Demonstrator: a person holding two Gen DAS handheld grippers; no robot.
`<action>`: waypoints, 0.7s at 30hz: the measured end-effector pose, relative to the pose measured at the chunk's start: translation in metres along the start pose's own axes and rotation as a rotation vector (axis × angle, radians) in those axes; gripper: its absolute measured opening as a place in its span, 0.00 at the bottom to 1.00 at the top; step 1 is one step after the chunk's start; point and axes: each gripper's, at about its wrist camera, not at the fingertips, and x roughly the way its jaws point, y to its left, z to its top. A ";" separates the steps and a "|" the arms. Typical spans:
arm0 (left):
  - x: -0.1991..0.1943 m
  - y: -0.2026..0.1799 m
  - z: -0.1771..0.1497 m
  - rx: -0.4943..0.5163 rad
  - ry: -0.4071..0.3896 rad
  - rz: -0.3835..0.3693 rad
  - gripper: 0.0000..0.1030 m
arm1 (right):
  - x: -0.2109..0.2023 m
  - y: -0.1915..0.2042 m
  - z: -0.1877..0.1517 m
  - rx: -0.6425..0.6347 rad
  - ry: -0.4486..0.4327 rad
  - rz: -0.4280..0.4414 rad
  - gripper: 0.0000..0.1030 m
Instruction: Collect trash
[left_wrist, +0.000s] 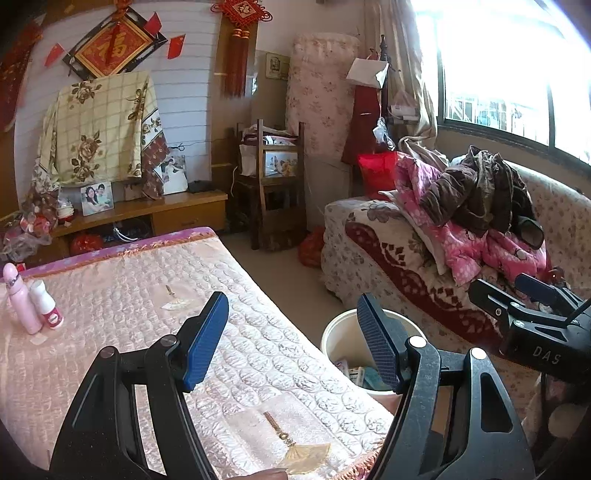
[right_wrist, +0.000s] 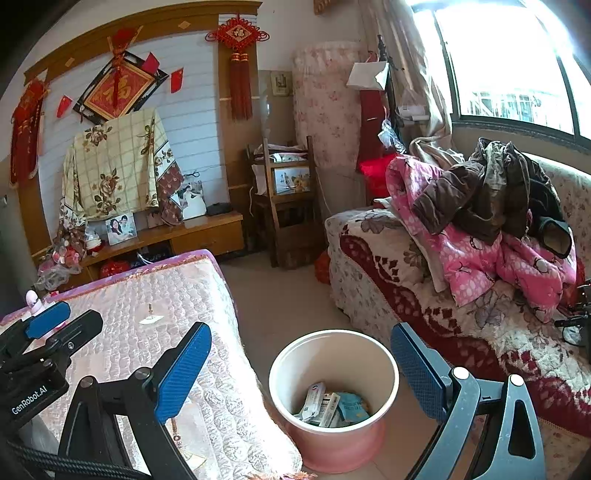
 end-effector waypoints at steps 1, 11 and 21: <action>0.000 0.000 0.000 -0.002 0.000 0.003 0.69 | 0.000 0.000 0.000 0.000 0.000 0.001 0.94; 0.000 0.002 -0.003 -0.001 -0.002 0.030 0.69 | -0.001 0.004 0.001 0.001 -0.006 0.006 0.94; 0.002 0.004 -0.004 0.000 0.001 0.029 0.69 | 0.002 0.003 0.000 0.007 0.004 0.010 0.94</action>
